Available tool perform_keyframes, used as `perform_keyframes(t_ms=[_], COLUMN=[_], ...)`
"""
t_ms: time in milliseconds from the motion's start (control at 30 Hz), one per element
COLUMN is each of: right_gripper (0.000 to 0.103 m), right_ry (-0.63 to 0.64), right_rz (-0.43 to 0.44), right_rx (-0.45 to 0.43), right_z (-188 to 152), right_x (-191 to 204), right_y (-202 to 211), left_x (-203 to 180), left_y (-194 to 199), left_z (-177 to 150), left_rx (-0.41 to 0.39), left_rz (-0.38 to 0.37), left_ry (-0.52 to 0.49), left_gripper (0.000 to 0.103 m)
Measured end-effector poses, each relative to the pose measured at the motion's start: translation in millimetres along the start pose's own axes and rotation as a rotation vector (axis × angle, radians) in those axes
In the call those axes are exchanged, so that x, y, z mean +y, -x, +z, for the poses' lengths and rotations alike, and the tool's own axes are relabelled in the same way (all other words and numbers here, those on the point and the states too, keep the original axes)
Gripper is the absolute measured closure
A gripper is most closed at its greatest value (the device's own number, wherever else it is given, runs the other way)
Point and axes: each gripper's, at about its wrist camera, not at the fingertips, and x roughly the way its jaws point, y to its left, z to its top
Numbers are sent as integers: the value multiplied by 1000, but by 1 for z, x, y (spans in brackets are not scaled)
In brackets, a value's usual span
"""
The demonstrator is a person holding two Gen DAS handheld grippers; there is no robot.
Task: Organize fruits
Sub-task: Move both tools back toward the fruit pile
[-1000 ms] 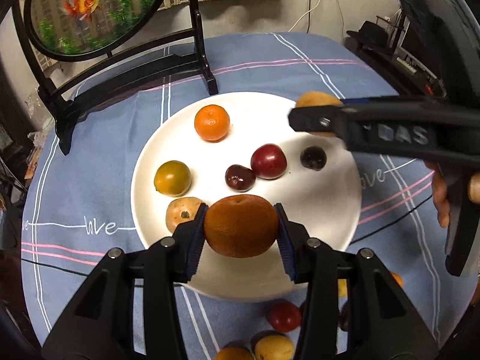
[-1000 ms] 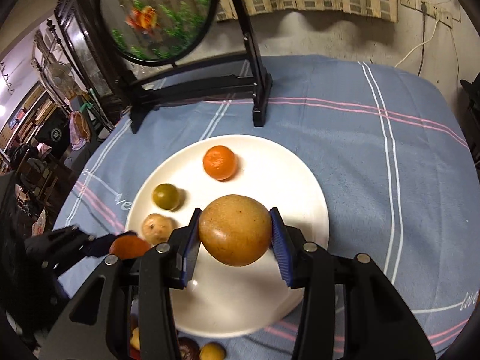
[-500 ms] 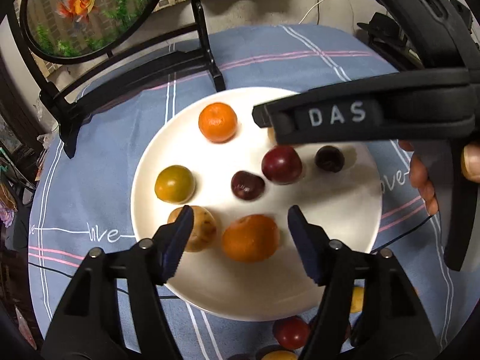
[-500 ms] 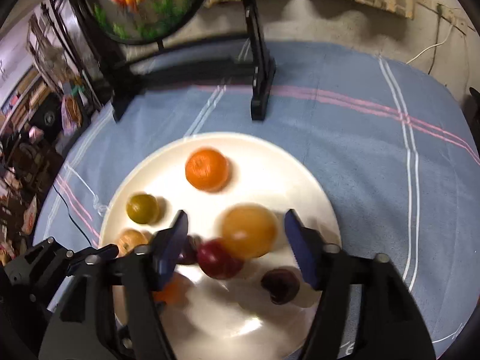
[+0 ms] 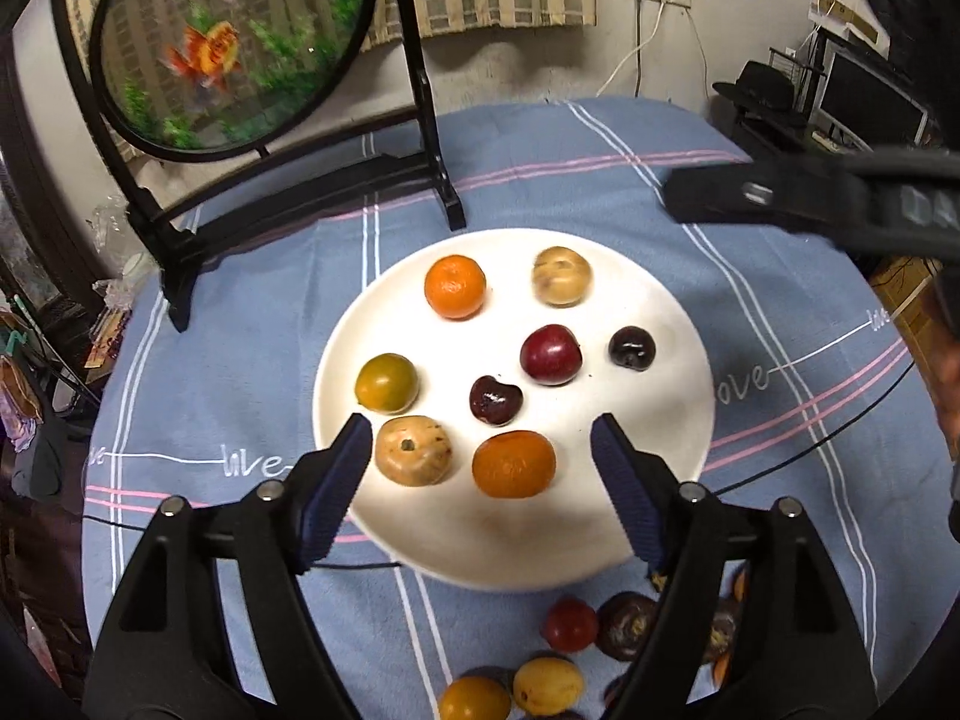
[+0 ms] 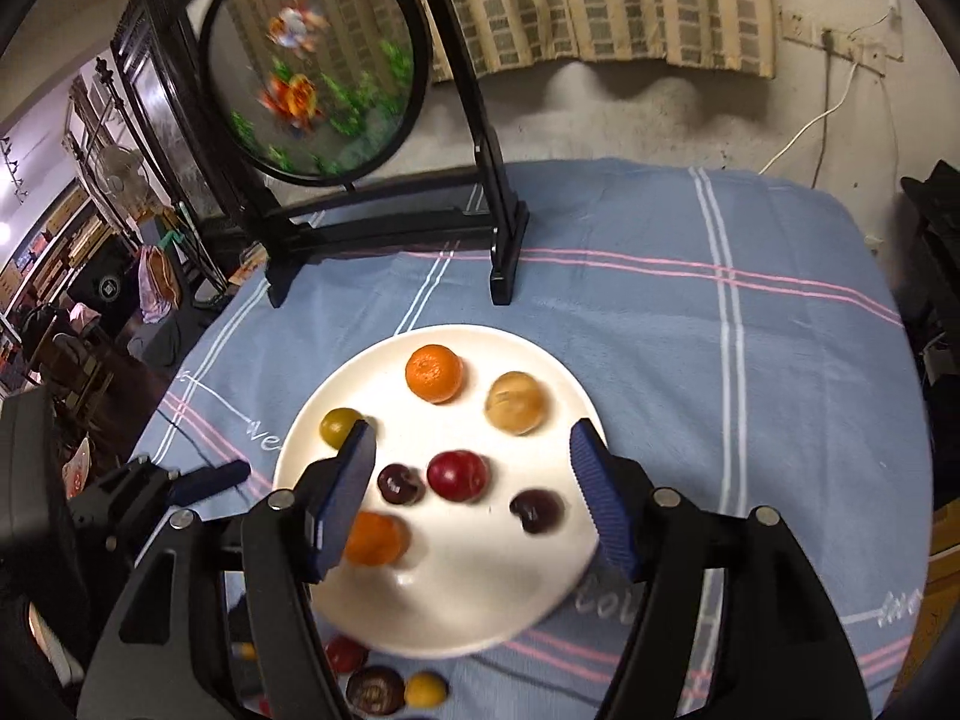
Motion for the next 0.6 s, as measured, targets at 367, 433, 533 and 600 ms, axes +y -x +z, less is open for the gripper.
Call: perform_keyframes(t_ms=[367,433,533,600], right_gripper=[35,35,35,35], right_ry=[140,149,161,159], right_rz=[-73,-87,-103,-96], right_rx=[4,51,124,184], right_z=[-110,-146,-191,-214], right_x=[31,36,42,47], right_y=[77,75,63,52], left_x=[43,51,63,67], left_y=[57,61,66,68], left_z=[-50,-69,-99,-118], left_rx=[-36,-18,26,63], left_rz=[27,53,47,10], left_ry=[103,100,126,148], left_gripper=[5,5,5,5])
